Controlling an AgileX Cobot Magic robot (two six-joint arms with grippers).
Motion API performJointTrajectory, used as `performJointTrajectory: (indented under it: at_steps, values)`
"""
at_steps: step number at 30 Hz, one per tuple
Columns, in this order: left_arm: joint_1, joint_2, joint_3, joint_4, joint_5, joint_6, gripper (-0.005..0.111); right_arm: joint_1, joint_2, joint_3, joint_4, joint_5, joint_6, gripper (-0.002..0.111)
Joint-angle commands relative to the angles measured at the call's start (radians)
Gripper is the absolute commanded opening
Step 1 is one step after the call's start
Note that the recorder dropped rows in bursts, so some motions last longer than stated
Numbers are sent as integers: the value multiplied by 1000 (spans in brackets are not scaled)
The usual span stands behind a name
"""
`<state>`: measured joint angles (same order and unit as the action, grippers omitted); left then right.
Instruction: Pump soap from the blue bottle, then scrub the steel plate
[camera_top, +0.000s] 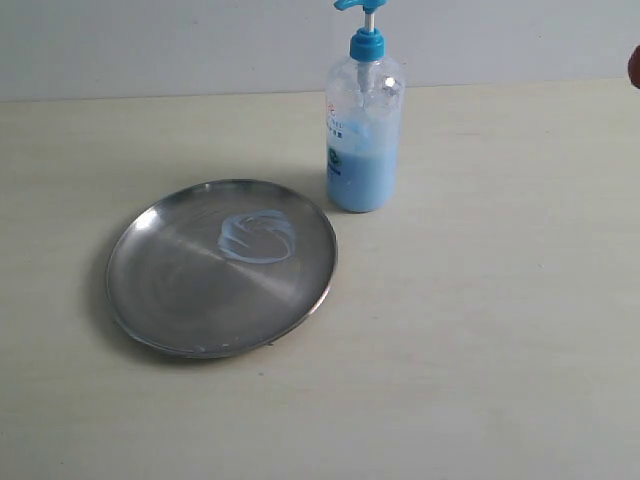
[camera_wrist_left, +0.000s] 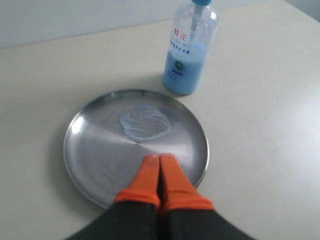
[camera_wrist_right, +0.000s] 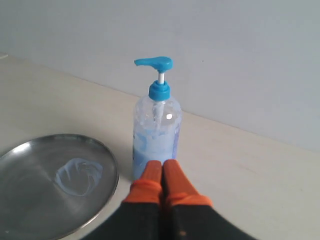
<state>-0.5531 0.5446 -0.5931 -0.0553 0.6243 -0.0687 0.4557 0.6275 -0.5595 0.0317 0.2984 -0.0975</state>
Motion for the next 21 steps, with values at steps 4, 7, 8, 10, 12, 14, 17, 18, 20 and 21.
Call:
performJointTrajectory:
  at_steps: [4, 7, 8, 10, 12, 14, 17, 18, 20, 21]
  values:
    - [2, -120, 73, 24, -58, 9, 0, -2, -59, 35, -6, -39, -7, 0]
    - [2, -136, 94, 26, -43, 9, 0, -2, -78, 35, -6, -39, -7, 0]
    - [2, -136, 99, 26, -40, 9, 0, -2, -82, 35, -6, -39, -7, 0]
    - [2, -136, 98, 26, -40, 9, 0, -2, -84, 35, -6, -39, -7, 0]
    - [2, -136, 98, 26, -46, 9, 0, -2, -84, 35, -6, -39, -7, 0]
    - [2, -136, 98, 26, -46, 9, 0, -2, -84, 35, -6, -39, -7, 0]
    - [2, -136, 98, 26, -46, 9, 0, -2, -84, 35, -6, -39, -7, 0]
    - [2, -136, 98, 26, -46, 9, 0, -2, -84, 35, -6, -39, -7, 0]
    - [2, -136, 98, 26, -46, 9, 0, -2, -84, 35, -6, -39, -7, 0]
    - [2, -136, 98, 26, -46, 9, 0, -2, -84, 35, -6, -39, -7, 0]
